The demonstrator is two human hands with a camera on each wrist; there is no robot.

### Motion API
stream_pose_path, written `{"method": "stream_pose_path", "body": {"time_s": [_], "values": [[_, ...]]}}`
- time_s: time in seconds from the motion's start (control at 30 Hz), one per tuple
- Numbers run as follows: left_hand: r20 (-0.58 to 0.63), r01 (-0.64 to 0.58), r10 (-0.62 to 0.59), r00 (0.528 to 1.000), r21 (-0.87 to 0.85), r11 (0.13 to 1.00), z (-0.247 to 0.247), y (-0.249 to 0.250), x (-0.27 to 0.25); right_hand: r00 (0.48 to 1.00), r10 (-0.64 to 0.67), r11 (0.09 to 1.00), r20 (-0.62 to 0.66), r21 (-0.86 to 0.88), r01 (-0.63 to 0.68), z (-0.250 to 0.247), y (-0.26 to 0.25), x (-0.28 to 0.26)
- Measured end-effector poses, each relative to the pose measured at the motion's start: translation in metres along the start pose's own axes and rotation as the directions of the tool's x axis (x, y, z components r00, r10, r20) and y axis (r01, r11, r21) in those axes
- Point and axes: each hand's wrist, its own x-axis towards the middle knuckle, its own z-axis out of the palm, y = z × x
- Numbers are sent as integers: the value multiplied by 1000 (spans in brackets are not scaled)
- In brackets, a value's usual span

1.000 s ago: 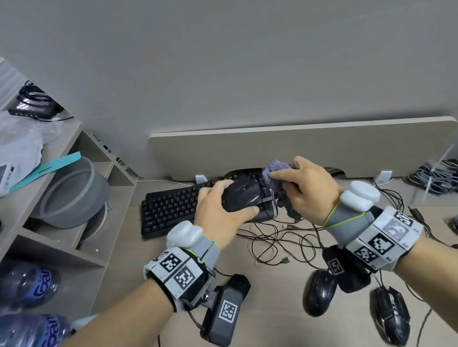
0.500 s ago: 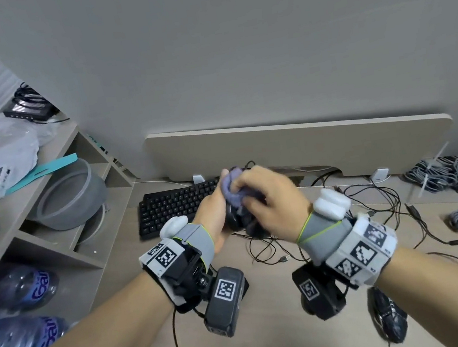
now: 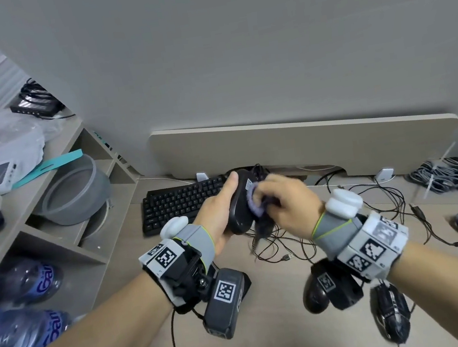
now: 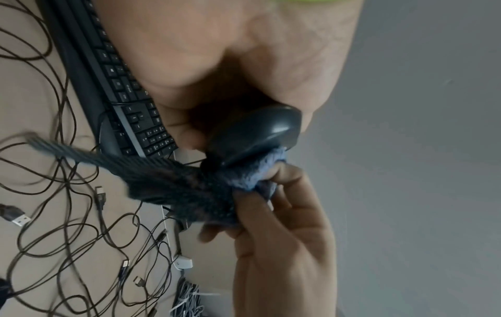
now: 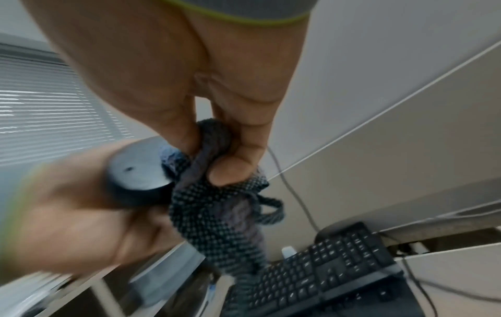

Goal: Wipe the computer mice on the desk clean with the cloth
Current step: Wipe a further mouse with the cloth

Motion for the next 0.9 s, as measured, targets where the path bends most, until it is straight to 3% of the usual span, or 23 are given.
{"method": "stream_pose_path", "body": {"time_s": [0.1,0.23,0.3,0.37,0.43,0.53,0.57,0.6,0.67,0.73,0.9], "values": [[-8,-17,18,1000,24,1000,7,-2,-1,982,88,996,-169,43,-82,-10,-1,13],[-61,-13,12,998,-13,1000,6,3,3,996,-23,996,-92,85,31,-9,-23,5],[-59,12,-14,998,-34,999,5,3,3,981,103,979,-164,190,-71,-19,-19,10],[-75,28,-31,997,-41,999,2,2,2,940,259,900,-223,410,-151,-32,-14,18],[-78,41,-44,996,-40,998,1,1,1,916,336,784,-218,603,-144,-41,-15,22],[-23,58,-59,998,-58,997,7,5,-4,913,399,593,-87,783,-185,-35,-21,20],[-6,57,-58,998,-74,996,9,6,-5,914,401,610,-68,764,-211,-28,-19,18],[6,53,-53,999,-98,994,10,9,-7,918,386,715,-88,657,-238,-22,-15,15],[6,40,-39,999,-136,990,11,12,-7,954,261,941,-144,260,-218,-12,-10,9],[-19,22,-26,999,-177,984,10,13,-5,983,158,987,-99,58,-153,-4,-12,3],[-101,17,-36,994,-178,984,11,14,-2,995,-50,999,-90,-9,49,6,-21,-2]]}}
